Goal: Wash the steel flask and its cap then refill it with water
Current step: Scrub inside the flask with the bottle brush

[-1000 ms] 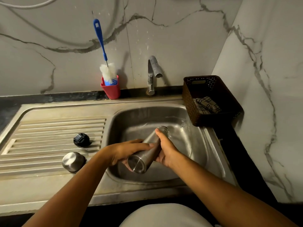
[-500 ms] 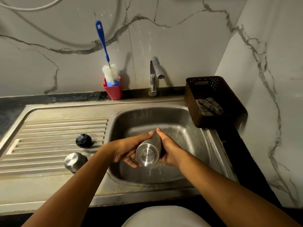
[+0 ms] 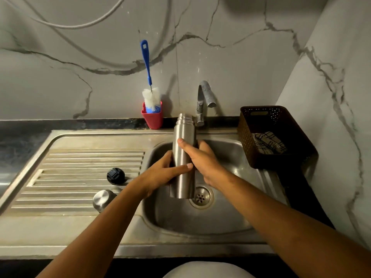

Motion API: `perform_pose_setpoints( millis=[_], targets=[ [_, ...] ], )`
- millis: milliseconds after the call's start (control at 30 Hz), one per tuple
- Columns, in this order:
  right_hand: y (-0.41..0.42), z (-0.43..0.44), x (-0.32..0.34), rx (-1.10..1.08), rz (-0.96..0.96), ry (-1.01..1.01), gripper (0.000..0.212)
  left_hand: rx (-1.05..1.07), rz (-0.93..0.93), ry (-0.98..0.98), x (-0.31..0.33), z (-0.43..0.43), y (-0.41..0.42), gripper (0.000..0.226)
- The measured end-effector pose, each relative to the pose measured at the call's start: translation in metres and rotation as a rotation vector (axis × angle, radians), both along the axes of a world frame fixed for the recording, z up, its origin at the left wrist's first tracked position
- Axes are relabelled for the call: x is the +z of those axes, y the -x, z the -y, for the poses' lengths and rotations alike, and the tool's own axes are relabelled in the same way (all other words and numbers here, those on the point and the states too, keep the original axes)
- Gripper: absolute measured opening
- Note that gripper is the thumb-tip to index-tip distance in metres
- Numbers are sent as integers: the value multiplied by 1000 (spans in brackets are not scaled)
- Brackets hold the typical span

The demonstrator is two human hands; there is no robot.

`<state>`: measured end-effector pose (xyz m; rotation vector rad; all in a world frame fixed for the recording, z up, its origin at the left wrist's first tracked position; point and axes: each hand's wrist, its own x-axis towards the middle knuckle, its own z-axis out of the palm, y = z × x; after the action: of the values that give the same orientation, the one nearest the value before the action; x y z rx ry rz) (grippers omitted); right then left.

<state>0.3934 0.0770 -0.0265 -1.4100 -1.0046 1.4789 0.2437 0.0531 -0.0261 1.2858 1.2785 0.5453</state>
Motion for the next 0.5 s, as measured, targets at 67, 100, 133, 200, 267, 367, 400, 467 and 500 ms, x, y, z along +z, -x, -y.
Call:
perform_pose_setpoints(
  millis=[67, 100, 133, 200, 267, 367, 400, 467, 500],
  targets=[
    [8, -6, 13, 41, 22, -76, 57, 69, 56, -104, 2, -7, 3, 65],
    [11, -9, 19, 66, 43, -109, 56, 115, 83, -152, 3, -11, 5, 67],
    [14, -13, 25, 95, 68, -147, 55, 164, 105, -198, 4, -14, 7, 68],
    [20, -20, 38, 163, 151, -233, 55, 246, 155, -276, 10, -19, 9, 68],
    [23, -26, 54, 253, 252, -309, 57, 311, 204, -324, 15, -24, 12, 62],
    [26, -37, 80, 458, 430, -412, 57, 432, 265, -371, 20, -31, 22, 39],
    [27, -43, 88, 541, 496, -441, 57, 461, 274, -393, 20, -34, 26, 36],
    [31, -56, 106, 703, 679, -507, 50, 507, 276, -421, 20, -37, 33, 40],
    [35, -64, 115, 762, 826, -562, 46, 536, 277, -427, 18, -38, 36, 43]
  ],
)
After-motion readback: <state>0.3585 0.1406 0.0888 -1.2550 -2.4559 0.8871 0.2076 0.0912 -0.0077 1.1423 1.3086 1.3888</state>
